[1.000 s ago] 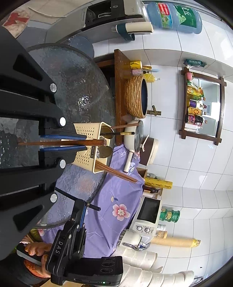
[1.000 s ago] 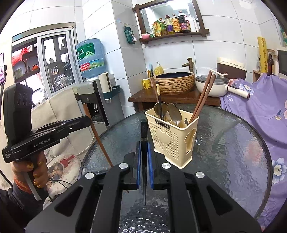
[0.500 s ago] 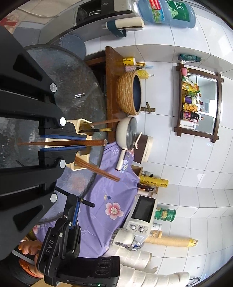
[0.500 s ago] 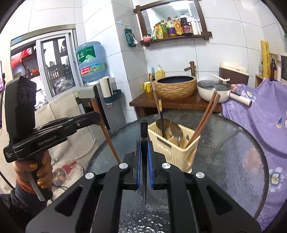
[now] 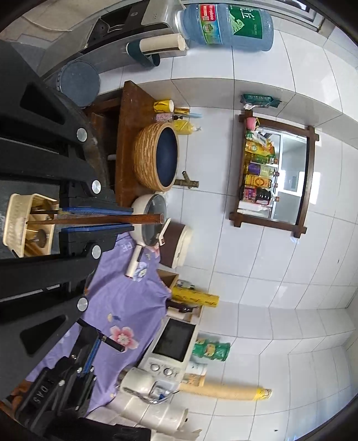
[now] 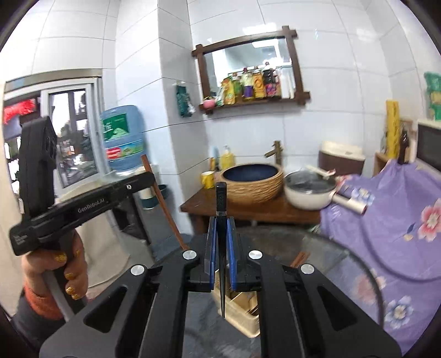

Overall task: Organize utensils
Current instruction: 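Lower the wooden chopstick into the basket with the left tool while the right tool inserts its black chopstick, then open both tools and withdraw them from the basket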

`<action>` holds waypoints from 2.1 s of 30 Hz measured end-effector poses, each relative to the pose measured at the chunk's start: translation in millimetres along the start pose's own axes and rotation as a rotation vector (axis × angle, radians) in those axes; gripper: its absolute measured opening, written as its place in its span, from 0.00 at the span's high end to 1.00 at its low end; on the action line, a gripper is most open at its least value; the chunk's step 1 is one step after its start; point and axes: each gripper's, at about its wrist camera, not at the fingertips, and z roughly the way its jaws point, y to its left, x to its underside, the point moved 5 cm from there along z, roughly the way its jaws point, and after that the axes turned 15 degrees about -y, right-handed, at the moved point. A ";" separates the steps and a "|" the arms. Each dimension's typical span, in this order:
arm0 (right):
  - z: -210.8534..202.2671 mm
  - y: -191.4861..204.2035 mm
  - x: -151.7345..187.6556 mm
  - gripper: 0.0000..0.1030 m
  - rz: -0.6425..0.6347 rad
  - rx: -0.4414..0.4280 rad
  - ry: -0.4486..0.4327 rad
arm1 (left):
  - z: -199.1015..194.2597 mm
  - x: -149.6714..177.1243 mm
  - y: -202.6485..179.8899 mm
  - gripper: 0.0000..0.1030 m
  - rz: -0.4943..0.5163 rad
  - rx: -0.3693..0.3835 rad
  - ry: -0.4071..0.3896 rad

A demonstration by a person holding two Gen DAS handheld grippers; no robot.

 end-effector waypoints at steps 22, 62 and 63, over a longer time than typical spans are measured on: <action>73.1 -48.4 110.7 0.92 -0.002 0.138 0.116 | 78.5 139.1 16.1 0.94 0.022 -0.048 0.215; -263.1 58.1 278.9 0.05 -0.162 0.285 -0.198 | -264.2 273.7 26.2 0.06 0.038 -0.208 -0.039; -272.2 59.4 285.1 0.05 -0.160 0.291 -0.195 | -272.0 279.0 24.5 0.06 0.049 -0.210 -0.037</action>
